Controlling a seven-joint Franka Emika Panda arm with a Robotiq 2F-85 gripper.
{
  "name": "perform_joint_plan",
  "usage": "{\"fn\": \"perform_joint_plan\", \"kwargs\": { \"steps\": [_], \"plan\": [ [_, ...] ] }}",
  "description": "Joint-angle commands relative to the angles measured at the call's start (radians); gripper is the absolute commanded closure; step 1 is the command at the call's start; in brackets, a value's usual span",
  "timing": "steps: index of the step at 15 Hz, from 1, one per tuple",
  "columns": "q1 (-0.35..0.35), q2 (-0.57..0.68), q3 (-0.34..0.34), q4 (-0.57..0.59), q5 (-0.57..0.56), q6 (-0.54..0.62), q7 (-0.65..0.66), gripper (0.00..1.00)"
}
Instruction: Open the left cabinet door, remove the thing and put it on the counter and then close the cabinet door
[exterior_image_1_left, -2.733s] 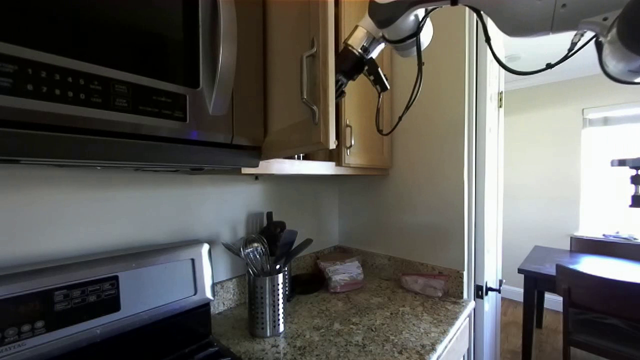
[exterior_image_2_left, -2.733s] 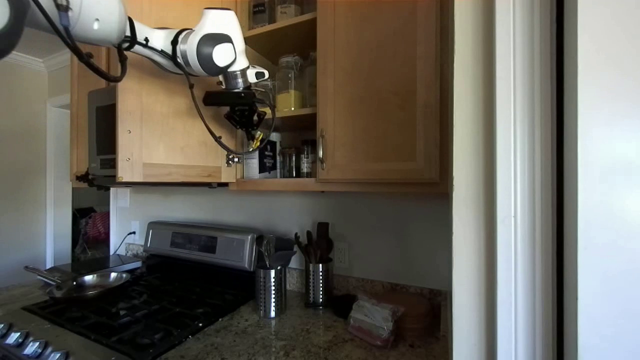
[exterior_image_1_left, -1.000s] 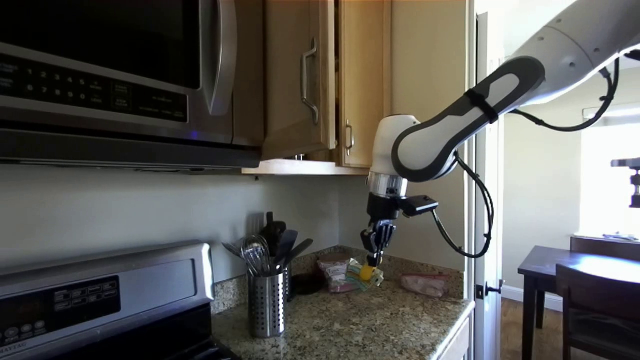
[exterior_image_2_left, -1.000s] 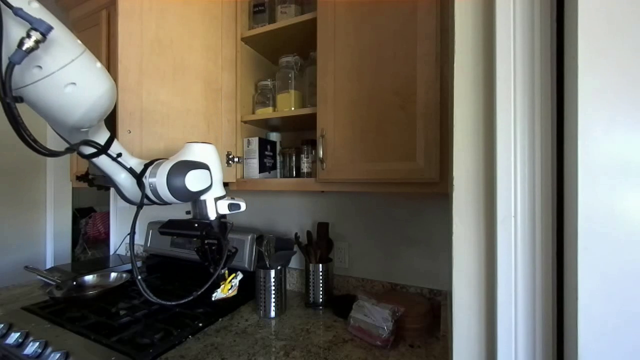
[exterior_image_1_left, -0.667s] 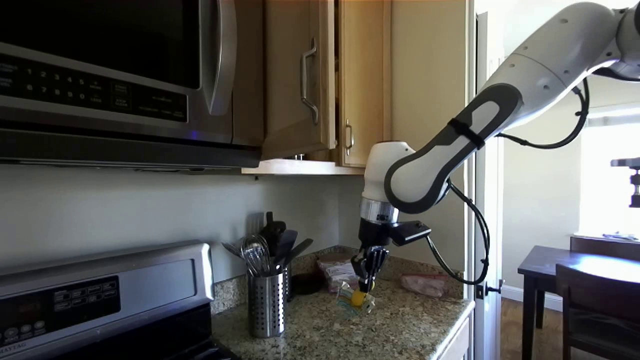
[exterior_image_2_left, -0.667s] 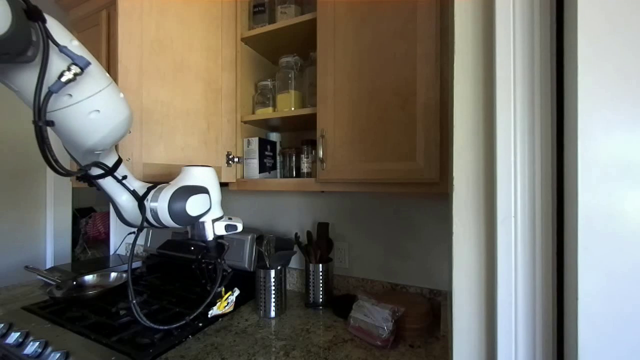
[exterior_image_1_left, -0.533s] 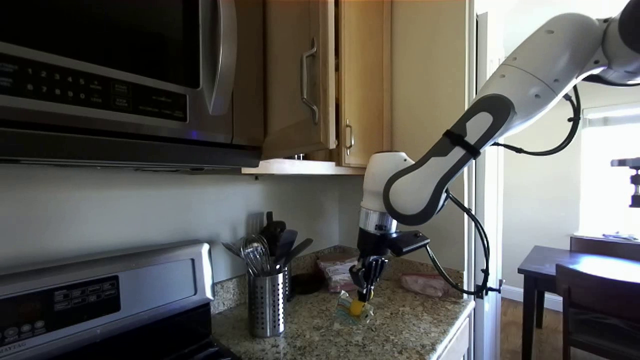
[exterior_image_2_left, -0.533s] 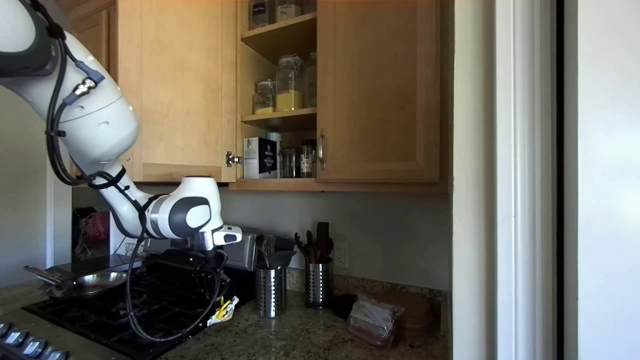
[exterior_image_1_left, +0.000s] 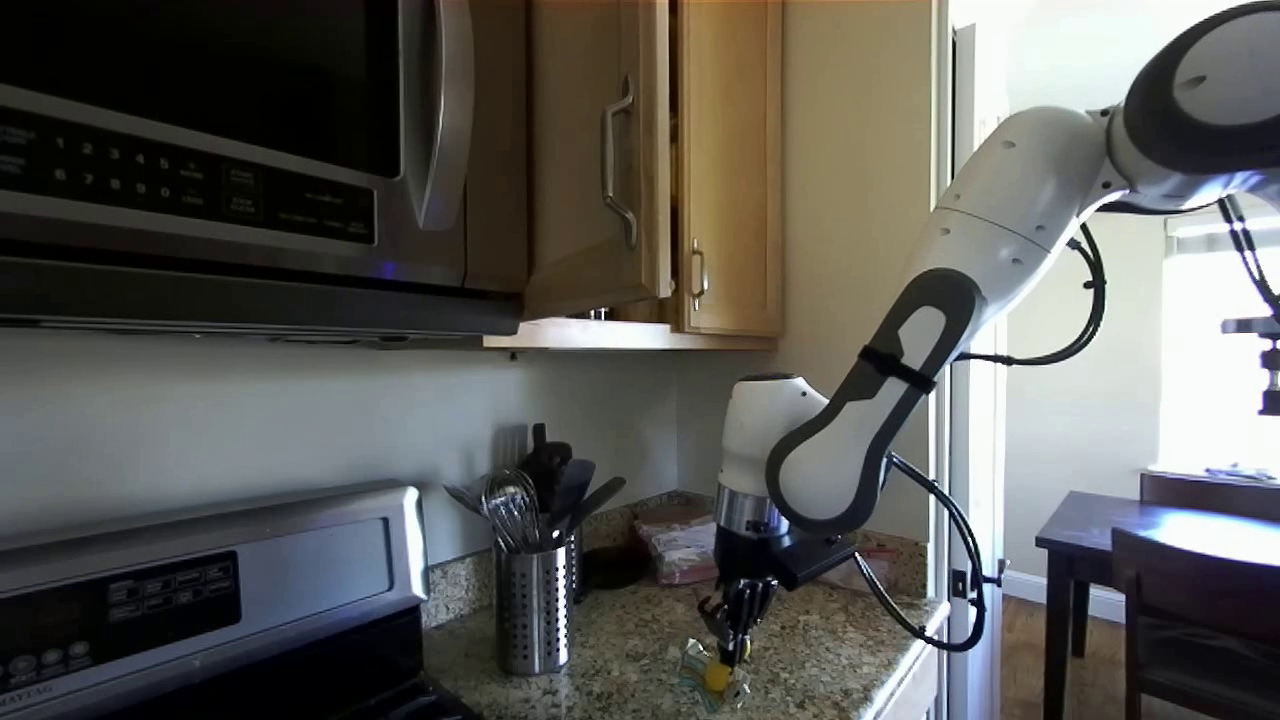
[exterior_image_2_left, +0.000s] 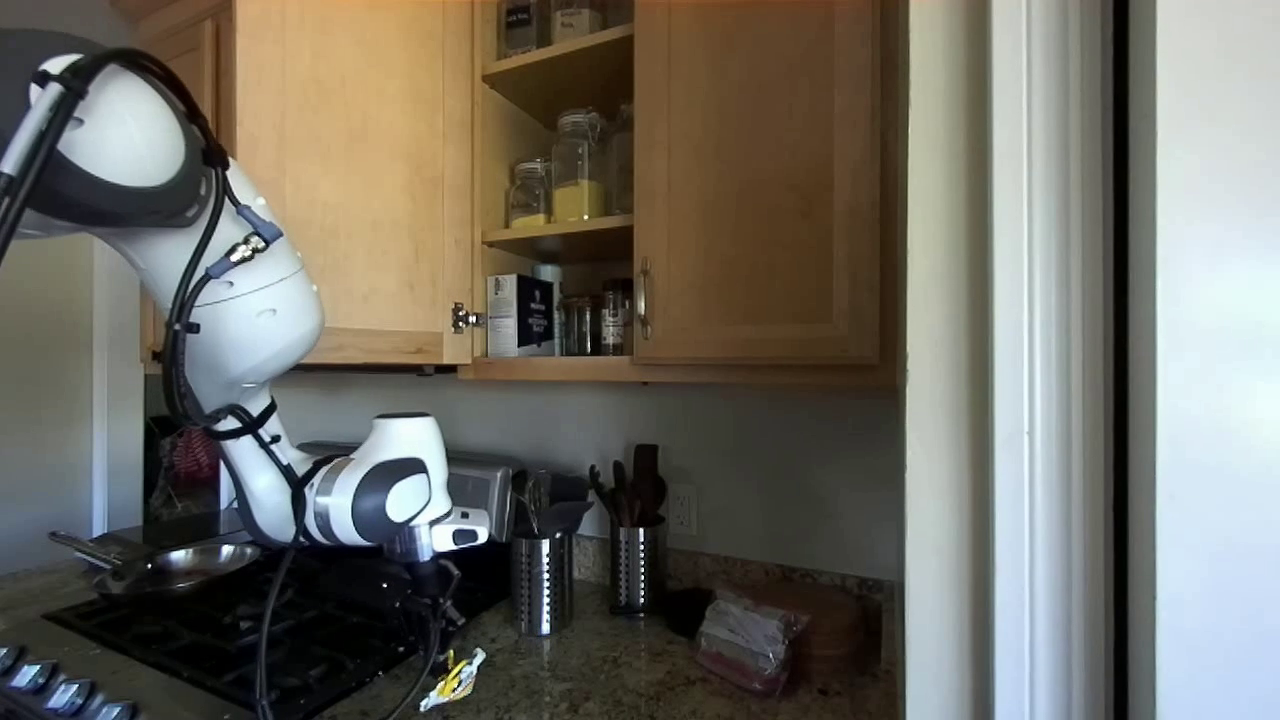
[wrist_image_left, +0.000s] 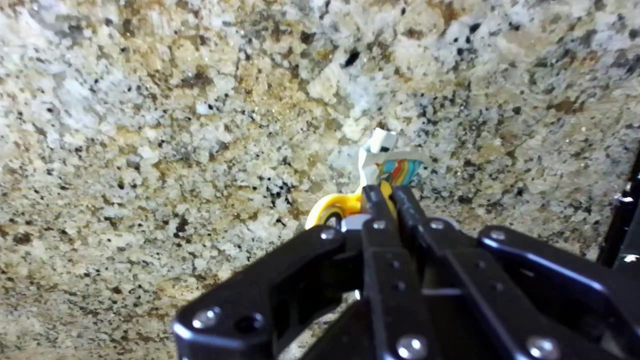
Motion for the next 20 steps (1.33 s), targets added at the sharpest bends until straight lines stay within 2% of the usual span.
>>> {"fn": "perform_joint_plan", "kwargs": {
  "steps": [1, 2, 7, 9, 11, 13, 15, 20],
  "plan": [
    [0.054, 0.011, -0.066, 0.002, -0.061, 0.029, 0.065, 0.67],
    [0.061, 0.005, -0.075, 0.001, -0.068, 0.029, 0.071, 0.63],
    [0.082, -0.049, -0.097, -0.002, -0.095, 0.012, 0.079, 0.3],
    [0.074, -0.105, -0.075, -0.009, -0.071, -0.042, 0.052, 0.17],
    [0.05, -0.17, -0.033, -0.012, -0.013, -0.142, -0.009, 0.04],
    [0.032, -0.245, 0.001, -0.013, 0.062, -0.237, -0.08, 0.0],
    [0.03, -0.327, 0.017, -0.009, 0.124, -0.318, -0.149, 0.0],
    [0.036, -0.503, 0.018, 0.019, 0.184, -0.483, -0.267, 0.0]
  ]
}}
